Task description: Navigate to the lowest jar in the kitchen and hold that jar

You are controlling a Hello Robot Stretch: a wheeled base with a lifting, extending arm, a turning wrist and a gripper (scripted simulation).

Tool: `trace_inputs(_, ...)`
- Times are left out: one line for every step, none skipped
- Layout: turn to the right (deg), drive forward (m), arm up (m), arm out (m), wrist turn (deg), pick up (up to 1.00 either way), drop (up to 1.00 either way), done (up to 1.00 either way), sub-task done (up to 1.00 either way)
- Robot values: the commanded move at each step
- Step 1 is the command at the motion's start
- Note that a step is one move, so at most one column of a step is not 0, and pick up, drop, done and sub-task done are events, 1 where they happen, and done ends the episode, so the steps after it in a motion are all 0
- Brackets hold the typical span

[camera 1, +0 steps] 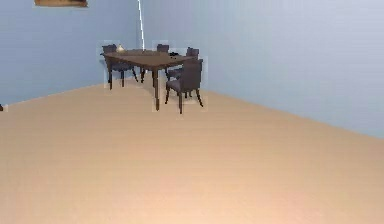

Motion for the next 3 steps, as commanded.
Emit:
trace_inputs(-45.0,0.0,0.0,0.0,0.0,0.0,0.0,0.0,0.0)
trace_inputs(0.0,0.65,0.0,0.0,0.0,0.0,0.0,0.0,0.0)
trace_inputs(-12.0,0.0,0.0,0.0,0.0,0.0,0.0,0.0,0.0)
